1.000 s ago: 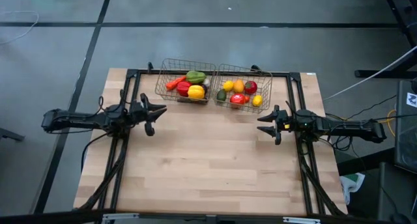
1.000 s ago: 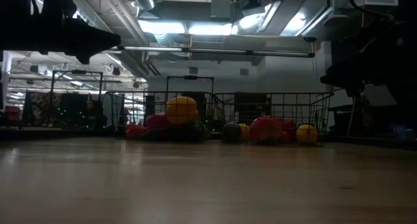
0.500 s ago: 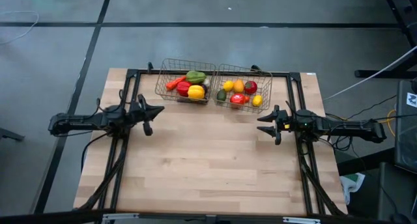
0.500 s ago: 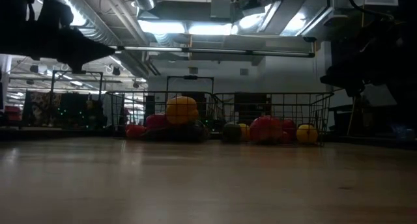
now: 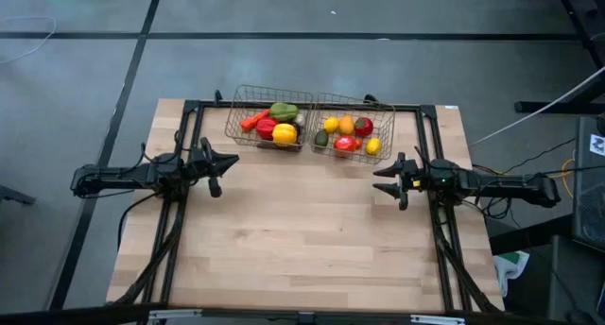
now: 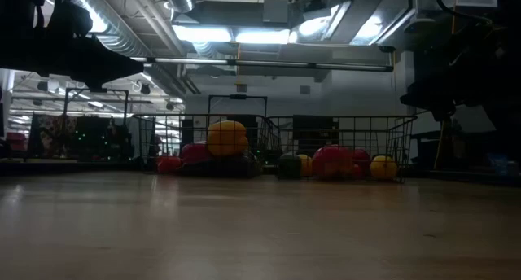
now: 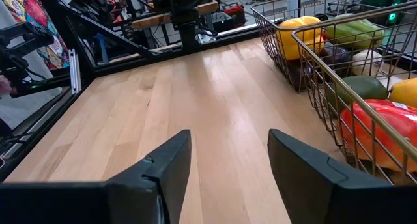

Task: Sort produce into baskets
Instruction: Return to Home Position

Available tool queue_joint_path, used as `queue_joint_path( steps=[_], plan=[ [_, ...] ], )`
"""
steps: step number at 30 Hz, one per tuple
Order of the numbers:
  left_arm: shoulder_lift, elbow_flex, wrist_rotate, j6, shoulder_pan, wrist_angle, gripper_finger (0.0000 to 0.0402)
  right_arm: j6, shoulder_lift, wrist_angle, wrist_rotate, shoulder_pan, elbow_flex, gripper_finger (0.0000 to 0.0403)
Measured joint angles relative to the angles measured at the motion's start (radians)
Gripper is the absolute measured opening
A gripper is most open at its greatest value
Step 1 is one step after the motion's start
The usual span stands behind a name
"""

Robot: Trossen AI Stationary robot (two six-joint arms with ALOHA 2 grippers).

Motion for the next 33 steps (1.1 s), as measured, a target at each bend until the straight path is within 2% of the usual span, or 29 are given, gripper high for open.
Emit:
queue_joint_path(
  steps=[7,33],
  plan=[
    [0.0,0.0,0.0,0.079,0.0,0.0,0.0031,0.0,0.0,0.0,0.0,0.0,0.0,0.0204],
    [0.0,0.0,0.0,0.079,0.0,0.0,0.0031,0.0,0.0,0.0,0.0,0.0,0.0,0.0204]
  ],
)
